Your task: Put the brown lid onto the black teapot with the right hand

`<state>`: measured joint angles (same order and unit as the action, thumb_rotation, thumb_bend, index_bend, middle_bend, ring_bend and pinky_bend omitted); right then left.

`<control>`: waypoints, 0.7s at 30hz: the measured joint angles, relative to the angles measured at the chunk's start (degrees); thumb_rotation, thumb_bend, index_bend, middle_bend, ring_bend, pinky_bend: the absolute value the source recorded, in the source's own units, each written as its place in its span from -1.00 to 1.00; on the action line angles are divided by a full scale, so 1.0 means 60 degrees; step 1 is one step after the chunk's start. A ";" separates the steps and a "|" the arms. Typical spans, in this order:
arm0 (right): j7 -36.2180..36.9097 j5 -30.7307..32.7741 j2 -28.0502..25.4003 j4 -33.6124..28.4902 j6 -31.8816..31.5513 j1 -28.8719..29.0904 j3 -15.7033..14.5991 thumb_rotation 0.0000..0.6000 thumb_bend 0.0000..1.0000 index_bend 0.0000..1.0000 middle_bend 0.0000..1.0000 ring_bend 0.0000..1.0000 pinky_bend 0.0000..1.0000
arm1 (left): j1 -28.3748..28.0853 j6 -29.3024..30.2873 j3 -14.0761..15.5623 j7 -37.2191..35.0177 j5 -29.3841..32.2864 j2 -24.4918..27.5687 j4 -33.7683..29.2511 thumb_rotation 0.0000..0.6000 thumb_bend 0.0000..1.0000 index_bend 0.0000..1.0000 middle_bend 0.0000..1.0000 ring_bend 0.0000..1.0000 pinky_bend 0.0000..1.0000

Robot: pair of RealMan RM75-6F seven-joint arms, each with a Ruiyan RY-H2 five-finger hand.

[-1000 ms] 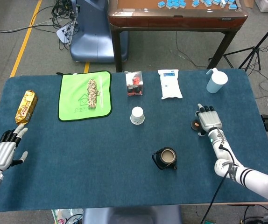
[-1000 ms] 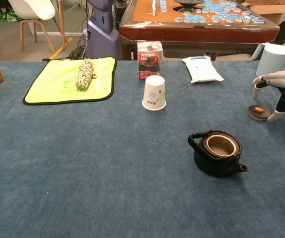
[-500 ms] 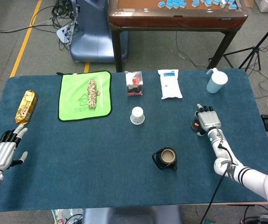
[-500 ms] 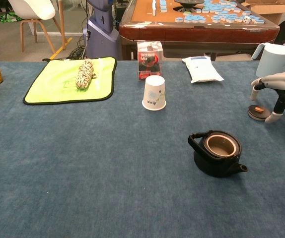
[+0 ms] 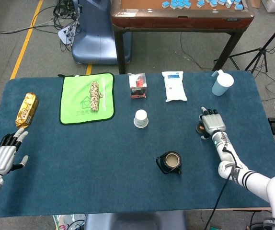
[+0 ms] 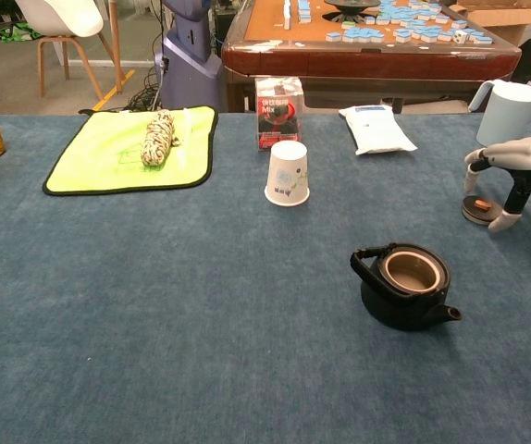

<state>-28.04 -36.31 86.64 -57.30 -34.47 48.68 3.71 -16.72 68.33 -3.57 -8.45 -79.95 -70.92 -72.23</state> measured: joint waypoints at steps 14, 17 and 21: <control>0.0024 -0.0008 0.0143 0.0193 0.0080 0.0079 -0.0024 1.00 -0.67 -0.32 -1.00 -1.00 -1.00 | 0.0035 -0.0020 0.0017 -0.0122 0.0039 -0.0124 0.0265 1.00 -0.23 -1.00 -1.00 -1.00 -1.00; -0.0018 0.0034 0.0175 0.0243 0.0100 0.0100 -0.0046 1.00 -0.66 -0.30 -1.00 -1.00 -1.00 | 0.0041 -0.0025 0.0020 -0.0186 0.0037 -0.0141 0.0316 1.00 -0.23 -1.00 -1.00 -1.00 -1.00; -0.0054 0.0106 0.0229 0.0341 0.0141 0.0130 -0.0060 1.00 -0.65 -0.27 -1.00 -1.00 -1.00 | 0.0049 -0.0035 0.0034 -0.0251 0.0025 -0.0172 0.0397 1.00 -0.23 -1.00 -1.00 -1.00 -1.00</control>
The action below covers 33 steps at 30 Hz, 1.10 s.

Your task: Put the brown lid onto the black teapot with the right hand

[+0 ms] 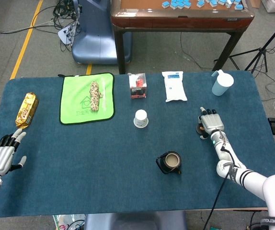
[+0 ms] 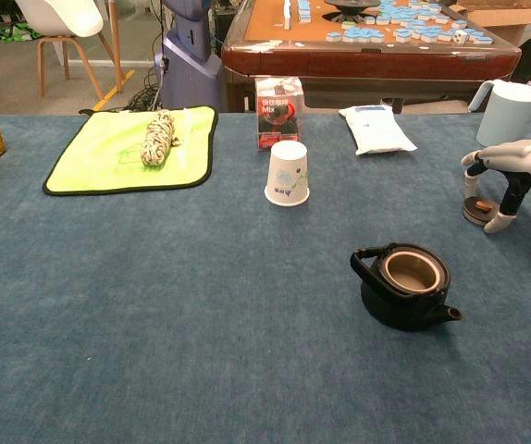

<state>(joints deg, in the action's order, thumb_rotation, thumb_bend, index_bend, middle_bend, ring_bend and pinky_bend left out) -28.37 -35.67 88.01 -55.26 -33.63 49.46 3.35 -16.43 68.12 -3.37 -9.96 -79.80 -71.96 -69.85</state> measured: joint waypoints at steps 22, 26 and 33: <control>-0.0246 0.0198 -0.0049 -0.0213 -0.0192 0.0054 -0.0064 1.00 -0.57 -0.16 -1.00 -1.00 -1.00 | 0.0020 -0.0012 0.0008 -0.0186 -0.0019 -0.0064 0.0158 1.00 -0.23 -1.00 -1.00 -1.00 -1.00; -0.0308 0.0239 -0.0132 -0.0377 -0.0272 0.0063 -0.0070 1.00 -0.57 -0.14 -1.00 -1.00 -1.00 | 0.0028 0.0010 0.0003 -0.0186 -0.0021 -0.0064 0.0147 1.00 -0.23 -1.00 -1.00 -1.00 -1.00; -0.0437 0.0352 -0.0371 -0.0832 -0.0458 0.0075 -0.0087 1.00 -0.54 -0.12 -1.00 -1.00 -1.00 | 0.0042 0.0061 -0.0006 -0.0152 -0.0034 -0.0038 0.0070 1.00 -0.23 -1.00 -1.00 -1.00 -1.00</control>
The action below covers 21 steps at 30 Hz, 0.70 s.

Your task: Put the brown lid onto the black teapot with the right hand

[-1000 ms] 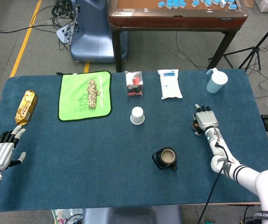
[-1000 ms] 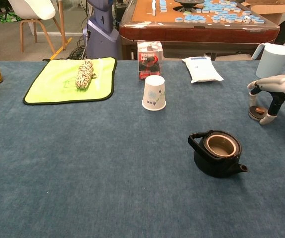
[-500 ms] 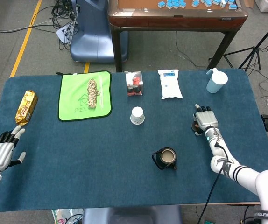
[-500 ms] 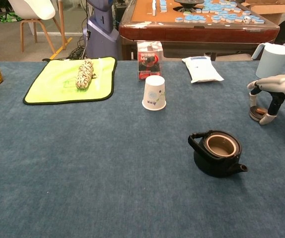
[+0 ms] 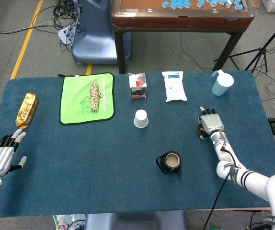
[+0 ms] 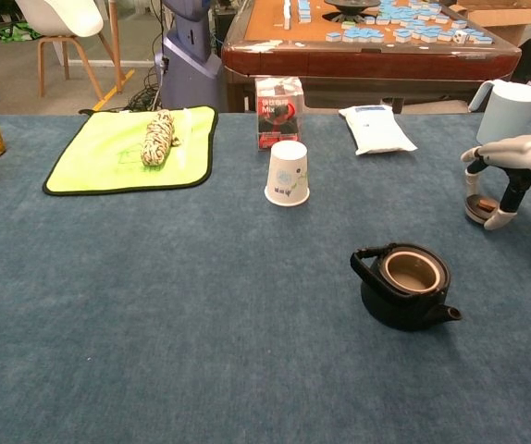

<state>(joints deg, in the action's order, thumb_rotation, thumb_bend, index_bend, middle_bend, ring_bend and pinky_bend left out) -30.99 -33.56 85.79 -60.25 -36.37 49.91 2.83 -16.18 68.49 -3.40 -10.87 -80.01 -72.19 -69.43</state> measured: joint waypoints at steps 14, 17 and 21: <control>-0.0538 0.0263 -0.0868 -0.1900 -0.0808 0.0081 -0.0131 1.00 -0.54 -0.11 -1.00 -1.00 -1.00 | 0.0092 0.0265 -0.0022 0.0197 -0.0053 0.0158 -0.0382 1.00 -0.23 -1.00 -1.00 -1.00 -1.00; -0.0700 0.0314 -0.1146 -0.2556 -0.1111 0.0097 -0.0171 1.00 -0.54 -0.11 -1.00 -1.00 -1.00 | 0.0093 0.0326 -0.0016 0.0261 -0.0113 0.0180 -0.0474 1.00 -0.23 -1.00 -1.00 -1.00 -1.00; -0.0884 0.0294 -0.1502 -0.3414 -0.1568 0.0091 -0.0231 1.00 -0.54 -0.11 -1.00 -1.00 -1.00 | 0.0116 0.0434 -0.0002 0.0354 -0.0178 0.0223 -0.0602 1.00 -0.23 -1.00 -1.00 -1.00 -1.00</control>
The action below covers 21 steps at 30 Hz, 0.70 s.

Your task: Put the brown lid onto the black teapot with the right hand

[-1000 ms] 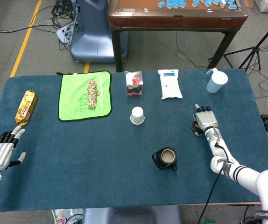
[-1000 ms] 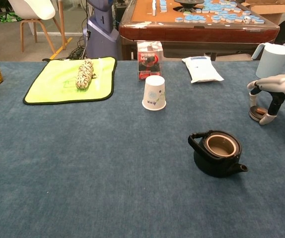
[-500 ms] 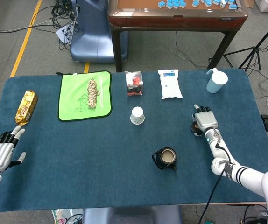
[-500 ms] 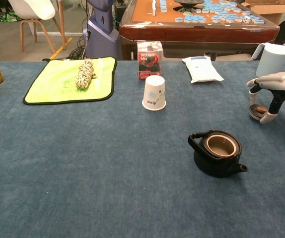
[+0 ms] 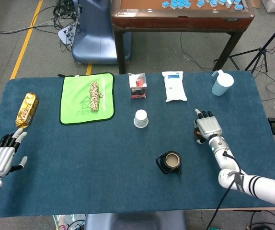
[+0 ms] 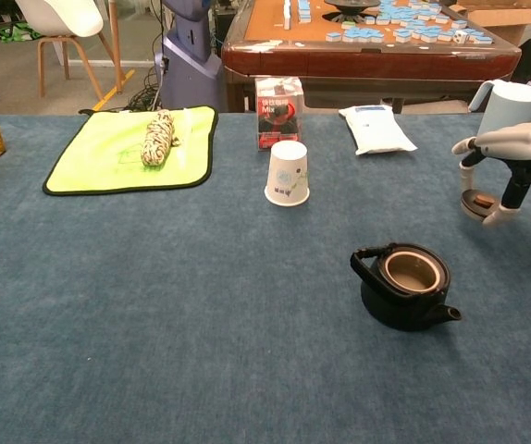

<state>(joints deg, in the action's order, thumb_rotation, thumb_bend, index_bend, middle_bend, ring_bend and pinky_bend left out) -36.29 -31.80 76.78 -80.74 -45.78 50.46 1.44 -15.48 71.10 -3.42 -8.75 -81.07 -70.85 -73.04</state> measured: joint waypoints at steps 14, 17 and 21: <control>-0.0592 -0.0318 -0.1118 -0.2430 -0.1187 -0.0112 -0.0311 1.00 -0.54 -0.11 -1.00 -1.00 -1.00 | 0.0143 0.0342 0.0033 0.0373 -0.0099 0.0140 -0.0490 1.00 -0.23 -1.00 -1.00 -1.00 -1.00; -0.0659 -0.0372 -0.1202 -0.2702 -0.1294 -0.0117 -0.0343 1.00 -0.54 -0.11 -1.00 -1.00 -1.00 | 0.0194 0.0414 0.0058 0.0416 -0.0125 0.0158 -0.0550 1.00 -0.23 -1.00 -1.00 -1.00 -1.00; -0.0867 -0.0453 -0.1303 -0.3133 -0.1526 -0.0100 -0.0400 1.00 -0.54 -0.11 -1.00 -1.00 -1.00 | 0.0240 0.0440 0.0077 0.0367 -0.0122 0.0201 -0.0568 1.00 -0.23 -1.00 -1.00 -1.00 -1.00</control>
<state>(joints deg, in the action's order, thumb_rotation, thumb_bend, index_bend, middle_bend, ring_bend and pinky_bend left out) -41.50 -34.51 68.96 -99.54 -54.93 49.86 -0.96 -14.04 73.74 -2.95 -6.55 -81.81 -69.64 -76.45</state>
